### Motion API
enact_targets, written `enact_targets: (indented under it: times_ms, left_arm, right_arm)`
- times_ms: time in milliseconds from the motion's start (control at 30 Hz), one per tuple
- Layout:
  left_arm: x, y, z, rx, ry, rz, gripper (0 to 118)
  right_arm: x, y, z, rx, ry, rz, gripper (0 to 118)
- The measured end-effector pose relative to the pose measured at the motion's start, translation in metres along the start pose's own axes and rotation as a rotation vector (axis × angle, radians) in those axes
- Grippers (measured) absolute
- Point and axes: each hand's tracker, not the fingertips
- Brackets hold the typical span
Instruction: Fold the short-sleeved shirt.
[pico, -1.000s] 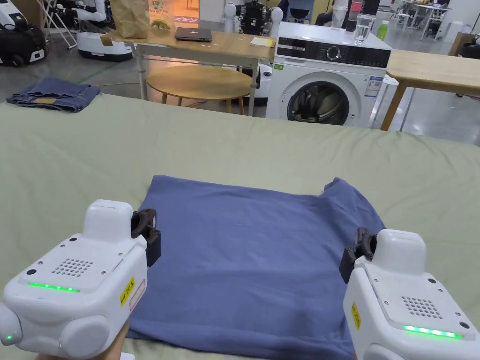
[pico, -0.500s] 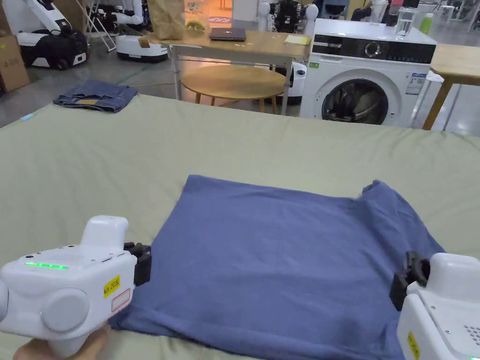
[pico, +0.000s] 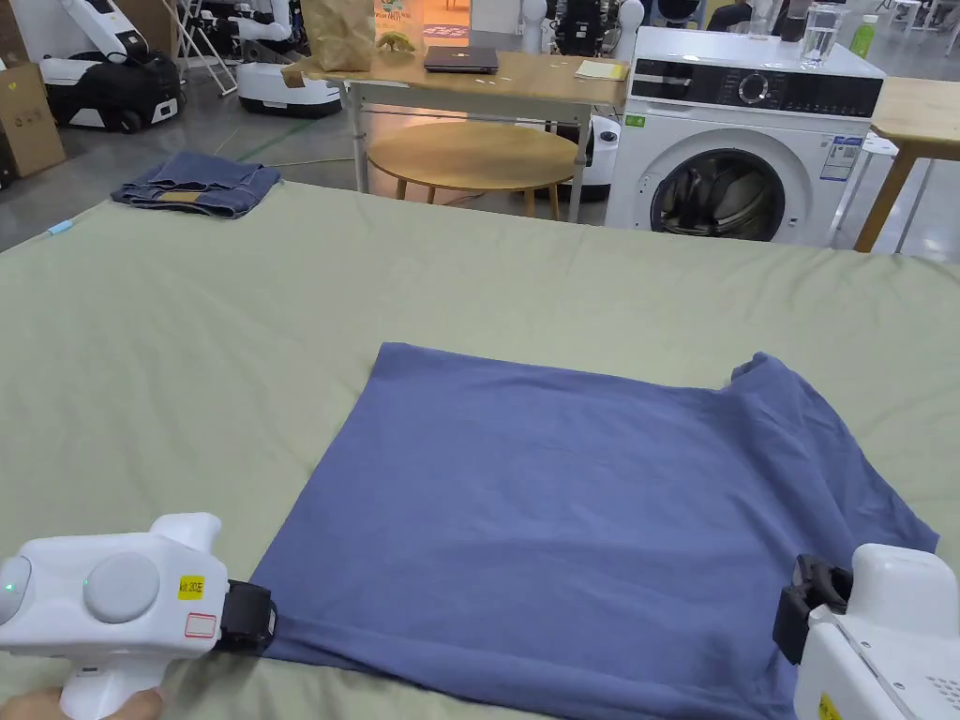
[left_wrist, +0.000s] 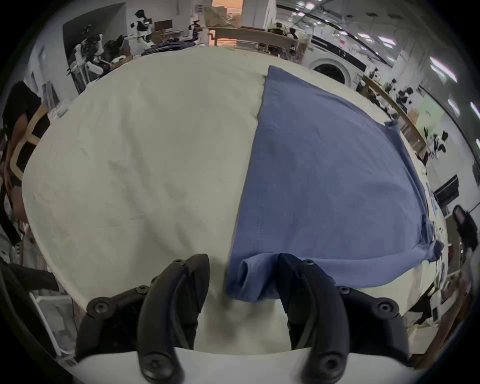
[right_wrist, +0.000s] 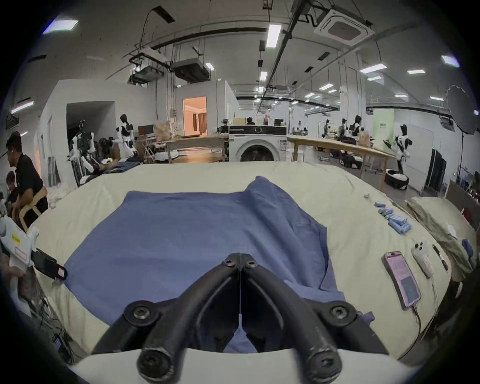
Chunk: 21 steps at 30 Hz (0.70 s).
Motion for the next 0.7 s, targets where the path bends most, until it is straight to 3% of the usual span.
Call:
enact_targets:
  times_ms: [133, 267, 567, 633, 667, 700]
  left_arm:
    - [0.005, 0.001, 0.003, -0.013, 0.026, -0.063, 44]
    - [0.002, 0.000, 0.008, -0.013, -0.020, -0.090, 4]
    - [0.006, -0.006, 0.011, -0.012, -0.066, -0.131, 1]
    - [0.007, -0.008, 0.013, -0.005, -0.063, -0.135, 1]
    - [0.008, -0.009, 0.013, -0.004, -0.062, -0.135, 1]
    - [0.008, -0.010, 0.013, -0.001, -0.062, -0.132, 1]
  right_arm:
    - [0.003, -0.006, 0.001, -0.026, -0.007, 0.017, 0]
    - [0.010, -0.011, 0.003, -0.048, -0.009, 0.028, 0]
    - [0.064, 0.001, 0.017, -0.167, -0.077, 0.046, 1]
    - [0.083, 0.003, 0.016, -0.242, -0.068, 0.026, 12]
    - [0.093, 0.003, 0.015, -0.287, -0.054, 0.010, 21]
    - [0.101, 0.000, 0.013, -0.324, -0.044, -0.008, 39]
